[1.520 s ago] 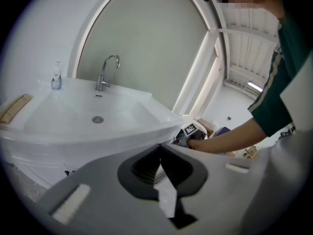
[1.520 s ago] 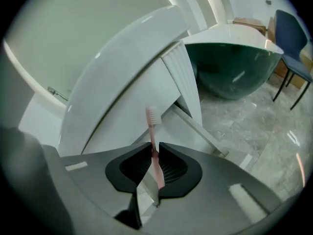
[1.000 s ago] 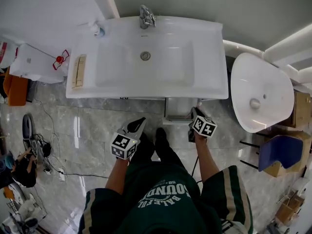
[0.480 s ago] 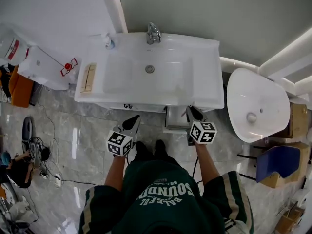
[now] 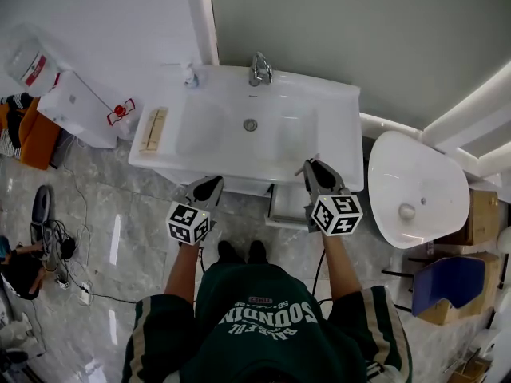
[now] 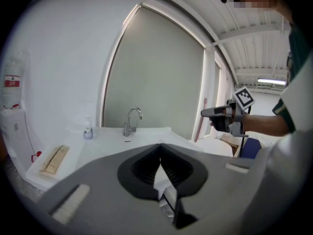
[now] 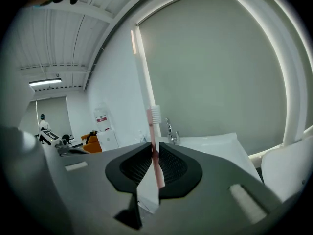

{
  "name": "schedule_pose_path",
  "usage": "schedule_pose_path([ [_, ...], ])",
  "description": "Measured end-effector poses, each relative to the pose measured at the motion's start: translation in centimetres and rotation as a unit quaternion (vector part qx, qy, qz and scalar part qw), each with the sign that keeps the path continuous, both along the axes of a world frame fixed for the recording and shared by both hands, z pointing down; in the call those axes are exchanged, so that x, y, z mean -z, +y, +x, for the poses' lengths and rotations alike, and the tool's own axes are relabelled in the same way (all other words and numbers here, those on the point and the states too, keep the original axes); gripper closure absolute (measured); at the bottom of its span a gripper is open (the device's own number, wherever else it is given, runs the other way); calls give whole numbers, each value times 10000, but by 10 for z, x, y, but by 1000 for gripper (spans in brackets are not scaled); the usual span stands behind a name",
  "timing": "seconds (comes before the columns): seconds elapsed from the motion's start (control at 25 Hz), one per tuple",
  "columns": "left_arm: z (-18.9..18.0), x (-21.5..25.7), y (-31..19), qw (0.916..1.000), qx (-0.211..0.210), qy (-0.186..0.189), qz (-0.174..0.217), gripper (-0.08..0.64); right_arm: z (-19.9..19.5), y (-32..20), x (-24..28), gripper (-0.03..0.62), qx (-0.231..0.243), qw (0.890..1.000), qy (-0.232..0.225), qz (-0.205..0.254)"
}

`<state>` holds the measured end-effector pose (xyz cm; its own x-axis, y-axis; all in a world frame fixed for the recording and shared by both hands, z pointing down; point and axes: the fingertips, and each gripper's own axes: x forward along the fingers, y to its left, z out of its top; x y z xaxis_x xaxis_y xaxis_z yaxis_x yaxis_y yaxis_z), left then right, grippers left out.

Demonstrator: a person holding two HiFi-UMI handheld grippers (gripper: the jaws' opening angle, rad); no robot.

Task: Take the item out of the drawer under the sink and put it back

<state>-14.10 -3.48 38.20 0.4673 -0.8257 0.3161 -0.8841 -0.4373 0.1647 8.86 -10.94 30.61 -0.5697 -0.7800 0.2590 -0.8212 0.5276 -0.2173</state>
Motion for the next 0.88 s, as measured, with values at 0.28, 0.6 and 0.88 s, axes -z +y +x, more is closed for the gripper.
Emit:
schedule_pose_path([
  [0.28,-1,16,-3,9999,5,-23,164,509,-8,3,10,543,163,9998,32,142],
  [0.6,3,12,1,9999,-16,-27,116,509,-15,11,8,543,327,9994,-41,143],
  [0.88,8,9,1,10000,-42,-24,73,509,-14,12,5,543,374,9992,-6,115],
])
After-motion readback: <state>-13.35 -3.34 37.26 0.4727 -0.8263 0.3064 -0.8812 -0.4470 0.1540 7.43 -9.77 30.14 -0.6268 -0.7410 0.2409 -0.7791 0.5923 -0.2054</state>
